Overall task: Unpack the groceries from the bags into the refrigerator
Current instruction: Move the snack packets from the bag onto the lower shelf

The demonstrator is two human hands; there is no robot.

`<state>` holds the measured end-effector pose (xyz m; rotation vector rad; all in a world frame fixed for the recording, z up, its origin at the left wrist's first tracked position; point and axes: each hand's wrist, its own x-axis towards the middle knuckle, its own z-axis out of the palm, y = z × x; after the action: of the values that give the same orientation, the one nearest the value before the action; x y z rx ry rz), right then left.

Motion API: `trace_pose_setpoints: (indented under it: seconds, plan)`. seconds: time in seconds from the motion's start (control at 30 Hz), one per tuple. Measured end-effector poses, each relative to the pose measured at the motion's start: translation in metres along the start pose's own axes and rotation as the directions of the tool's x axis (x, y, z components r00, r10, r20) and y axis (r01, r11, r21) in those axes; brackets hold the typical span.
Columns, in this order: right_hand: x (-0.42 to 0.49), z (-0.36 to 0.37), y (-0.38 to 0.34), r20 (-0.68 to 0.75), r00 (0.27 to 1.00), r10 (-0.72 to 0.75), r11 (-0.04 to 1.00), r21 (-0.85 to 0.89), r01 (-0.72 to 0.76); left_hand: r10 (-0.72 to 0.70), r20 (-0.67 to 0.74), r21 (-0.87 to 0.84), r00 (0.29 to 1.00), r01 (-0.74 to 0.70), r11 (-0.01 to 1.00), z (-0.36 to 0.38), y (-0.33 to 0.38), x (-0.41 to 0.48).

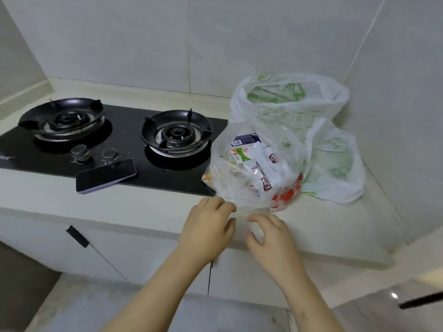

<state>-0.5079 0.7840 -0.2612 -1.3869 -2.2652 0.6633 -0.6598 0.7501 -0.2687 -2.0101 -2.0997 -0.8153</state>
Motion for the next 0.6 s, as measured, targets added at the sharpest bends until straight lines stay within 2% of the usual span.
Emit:
trace_pose_setpoints:
  seconds: [0.23,0.3,0.5,0.6]
  plan:
    - [0.059,-0.011,0.03,-0.096,0.995,0.012,0.999,0.047,-0.007,0.062,-0.005,-0.089,0.998,-0.062,0.994,0.029,-0.001,0.061]
    - [0.078,-0.013,0.04,-0.121,0.993,-0.002,0.998,0.055,0.009,0.053,0.001,-0.063,0.999,-0.052,0.997,0.04,-0.001,0.08]
    - [0.133,-0.009,0.062,-0.124,0.988,-0.096,0.995,0.028,0.101,-0.209,0.041,0.214,0.977,0.196,0.957,0.071,-0.008,0.116]
    - [0.152,-0.001,0.065,-0.127,0.968,-0.218,0.976,-0.054,0.213,-0.288,0.047,0.284,0.957,0.263,0.922,0.084,-0.013,0.12]
